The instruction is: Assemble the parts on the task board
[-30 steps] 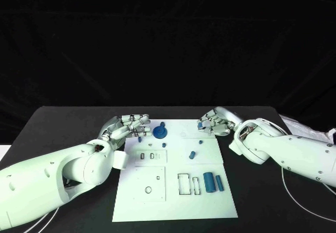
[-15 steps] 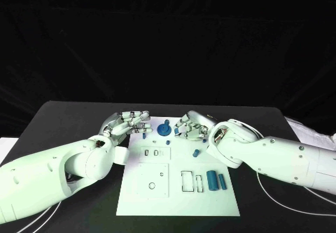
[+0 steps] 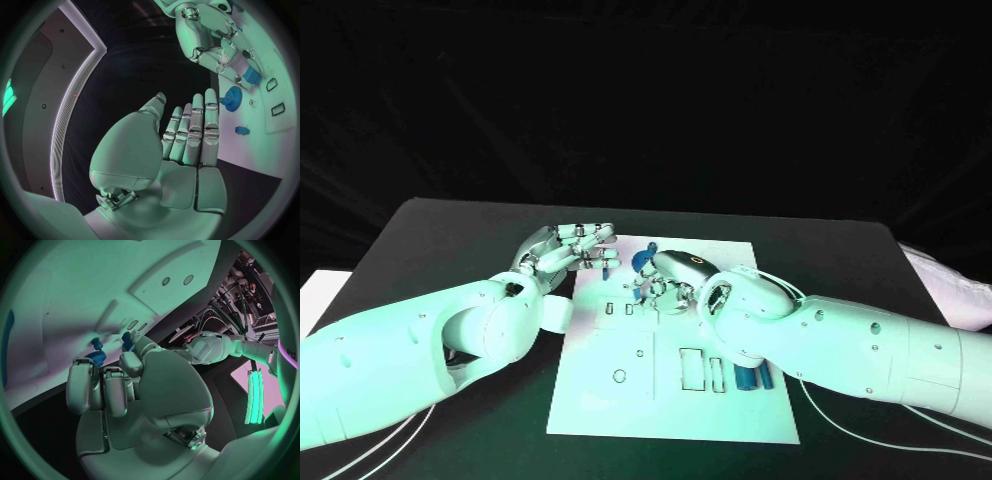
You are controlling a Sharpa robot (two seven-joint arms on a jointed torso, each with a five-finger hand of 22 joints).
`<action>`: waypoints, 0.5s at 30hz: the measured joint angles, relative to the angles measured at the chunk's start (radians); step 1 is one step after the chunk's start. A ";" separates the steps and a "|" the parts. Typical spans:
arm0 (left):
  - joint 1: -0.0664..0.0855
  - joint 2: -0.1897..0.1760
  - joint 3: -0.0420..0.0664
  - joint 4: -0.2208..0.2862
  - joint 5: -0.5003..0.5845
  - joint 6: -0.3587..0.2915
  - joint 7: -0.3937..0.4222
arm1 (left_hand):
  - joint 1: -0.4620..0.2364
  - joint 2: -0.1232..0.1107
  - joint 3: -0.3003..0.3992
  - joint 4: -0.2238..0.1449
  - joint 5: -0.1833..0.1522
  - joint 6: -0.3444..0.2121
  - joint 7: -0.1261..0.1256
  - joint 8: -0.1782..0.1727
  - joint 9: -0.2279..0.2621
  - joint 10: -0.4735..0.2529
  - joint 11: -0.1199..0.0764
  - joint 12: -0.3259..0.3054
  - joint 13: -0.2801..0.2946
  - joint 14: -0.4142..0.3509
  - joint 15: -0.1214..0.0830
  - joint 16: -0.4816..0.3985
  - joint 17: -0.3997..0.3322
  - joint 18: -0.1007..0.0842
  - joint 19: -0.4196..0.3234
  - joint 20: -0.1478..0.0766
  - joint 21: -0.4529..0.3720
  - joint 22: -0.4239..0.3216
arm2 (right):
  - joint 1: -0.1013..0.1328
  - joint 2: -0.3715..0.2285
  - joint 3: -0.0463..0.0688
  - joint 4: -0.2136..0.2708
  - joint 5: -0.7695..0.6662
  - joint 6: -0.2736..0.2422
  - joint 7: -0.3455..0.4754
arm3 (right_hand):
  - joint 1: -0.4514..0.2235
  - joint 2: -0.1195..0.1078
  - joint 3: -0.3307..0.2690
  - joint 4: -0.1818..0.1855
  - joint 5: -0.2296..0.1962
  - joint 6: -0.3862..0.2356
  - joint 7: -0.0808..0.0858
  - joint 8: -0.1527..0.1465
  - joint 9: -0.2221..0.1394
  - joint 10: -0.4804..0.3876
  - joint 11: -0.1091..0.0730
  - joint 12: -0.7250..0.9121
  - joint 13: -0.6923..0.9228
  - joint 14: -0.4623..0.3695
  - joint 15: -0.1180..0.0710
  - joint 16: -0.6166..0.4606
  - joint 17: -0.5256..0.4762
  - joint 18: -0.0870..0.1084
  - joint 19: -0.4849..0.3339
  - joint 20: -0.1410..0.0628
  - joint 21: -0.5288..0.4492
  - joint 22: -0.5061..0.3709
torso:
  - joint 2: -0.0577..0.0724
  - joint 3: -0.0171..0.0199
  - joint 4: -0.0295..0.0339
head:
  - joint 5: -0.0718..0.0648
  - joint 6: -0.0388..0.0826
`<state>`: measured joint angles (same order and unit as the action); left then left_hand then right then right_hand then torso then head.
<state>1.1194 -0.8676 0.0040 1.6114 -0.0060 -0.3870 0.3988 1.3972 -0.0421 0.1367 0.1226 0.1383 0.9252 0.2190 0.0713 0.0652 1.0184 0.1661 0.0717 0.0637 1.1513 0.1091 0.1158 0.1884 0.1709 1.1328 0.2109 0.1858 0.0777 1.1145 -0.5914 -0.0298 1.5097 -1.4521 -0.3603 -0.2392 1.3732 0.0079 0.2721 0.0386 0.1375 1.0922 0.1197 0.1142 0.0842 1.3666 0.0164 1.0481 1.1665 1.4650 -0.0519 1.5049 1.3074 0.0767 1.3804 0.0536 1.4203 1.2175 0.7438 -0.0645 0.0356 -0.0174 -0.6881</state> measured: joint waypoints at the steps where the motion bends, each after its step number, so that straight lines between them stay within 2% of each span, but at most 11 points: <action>1: 0.000 0.000 0.000 0.000 0.000 0.000 0.000 | 0.000 0.000 0.000 0.000 0.000 0.000 0.000 0.000 0.000 0.000 0.000 0.000 0.000 0.000 0.000 0.000 0.000 0.000 0.000 0.000 0.000 0.000 | -0.001 0.002 0.000 -0.001 -0.003 0.003 -0.003 | 0.000 0.000 0.000 0.000 0.000 0.000 0.000 0.000 0.000 0.000 0.000 0.000 0.000 0.000 0.000 0.000 0.000 0.000 0.000 0.000 -0.002 -0.002 | 0.000 0.0004 -0.0003 | 0.001 0.000; 7: 0.000 0.000 0.000 0.001 0.002 0.000 0.000 | 0.000 0.000 0.000 0.000 0.000 0.000 0.000 0.000 0.000 0.000 0.000 0.000 0.000 0.000 0.000 0.000 0.000 0.000 0.000 0.000 0.000 0.000 | -0.008 0.005 -0.002 -0.002 -0.018 0.022 -0.018 | -0.007 -0.006 0.000 0.000 0.000 0.000 0.000 0.000 0.000 0.000 0.000 0.000 0.002 0.000 0.000 0.000 0.000 0.000 -0.004 0.004 -0.005 -0.007 | 0.000 0.0012 -0.0025 | 0.005 -0.004; 15: 0.000 0.000 0.000 0.001 0.003 0.000 0.000 | 0.000 0.000 0.000 0.000 0.000 0.000 0.000 0.000 0.000 0.000 0.000 0.000 0.000 0.000 0.000 0.000 0.000 0.000 0.000 0.000 0.000 0.000 | -0.008 0.002 0.000 0.008 -0.034 0.036 -0.031 | -0.021 -0.011 0.000 0.000 -0.001 0.000 0.000 0.000 0.001 0.000 0.000 0.000 0.003 0.000 0.000 0.000 0.000 0.000 -0.004 0.004 -0.005 -0.007 | 0.000 0.0022 -0.0027 | 0.004 -0.006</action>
<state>1.1196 -0.8674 0.0040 1.6124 -0.0034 -0.3869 0.3988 1.3973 -0.0421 0.1366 0.1226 0.1383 0.9252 0.2190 0.0713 0.0652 1.0184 0.1661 0.0717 0.0637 1.1513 0.1090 0.1158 0.1882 0.1708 1.1328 0.2109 0.1858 0.0777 1.1063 -0.5892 -0.0300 1.5172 -1.4860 -0.3240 -0.2703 1.3524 -0.0027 0.2724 0.0390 0.1368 1.0923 0.1196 0.1140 0.0851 1.3668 0.0165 1.0482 1.1700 1.4649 -0.0519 1.5048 1.3073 0.0767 1.3765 0.0576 1.4156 1.2107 0.7441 -0.0623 0.0329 -0.0133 -0.6943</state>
